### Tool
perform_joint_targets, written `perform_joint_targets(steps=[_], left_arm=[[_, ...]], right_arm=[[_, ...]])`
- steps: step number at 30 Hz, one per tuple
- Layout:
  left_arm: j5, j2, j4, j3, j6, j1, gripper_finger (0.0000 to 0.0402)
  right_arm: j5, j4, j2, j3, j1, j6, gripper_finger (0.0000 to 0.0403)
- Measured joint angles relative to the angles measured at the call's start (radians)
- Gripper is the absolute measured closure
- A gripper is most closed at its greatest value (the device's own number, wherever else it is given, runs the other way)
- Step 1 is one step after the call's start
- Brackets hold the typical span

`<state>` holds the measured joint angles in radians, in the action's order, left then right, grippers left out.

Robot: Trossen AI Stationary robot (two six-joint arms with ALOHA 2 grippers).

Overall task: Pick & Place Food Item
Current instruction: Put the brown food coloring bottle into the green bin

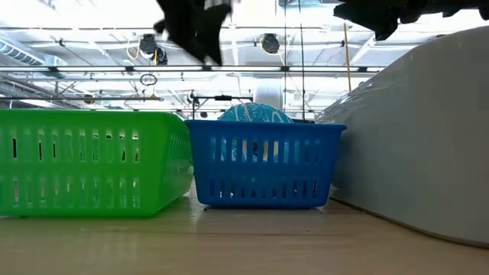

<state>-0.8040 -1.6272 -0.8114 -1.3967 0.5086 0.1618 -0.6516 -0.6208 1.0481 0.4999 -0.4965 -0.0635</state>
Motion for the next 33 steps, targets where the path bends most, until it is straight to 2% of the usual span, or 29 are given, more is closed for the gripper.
perform_joint_targets(steps=[6, 11, 17, 26, 30, 33], left_arm=[[0.181, -0.083, -0.084, 0.000, 0.195, -0.206, 0.0149], [0.320, -0.178, -0.064, 0.000, 0.173, -0.295, 0.0149], [0.459, -0.268, -0.049, 0.000, 0.147, -0.335, 0.0149], [0.472, -0.314, 0.059, 0.020, 0.120, -0.334, 0.0149], [0.466, -0.266, 0.122, 0.091, 0.121, -0.352, 0.0149], [0.495, -0.198, 0.237, 0.197, 0.130, -0.372, 0.0149]], right_arm=[[-0.001, 0.002, 0.000, 0.000, 0.000, -0.005, 0.0222], [-0.001, 0.007, 0.000, 0.000, 0.013, -0.002, 0.0222], [-0.001, 0.021, 0.000, 0.000, 0.036, 0.000, 0.0222], [-0.001, 0.023, 0.000, 0.000, 0.040, 0.000, 0.0222], [-0.001, 0.043, 0.000, 0.000, 0.040, 0.000, 0.0222], [-0.001, 0.057, 0.000, 0.000, 0.040, 0.000, 0.0222]])
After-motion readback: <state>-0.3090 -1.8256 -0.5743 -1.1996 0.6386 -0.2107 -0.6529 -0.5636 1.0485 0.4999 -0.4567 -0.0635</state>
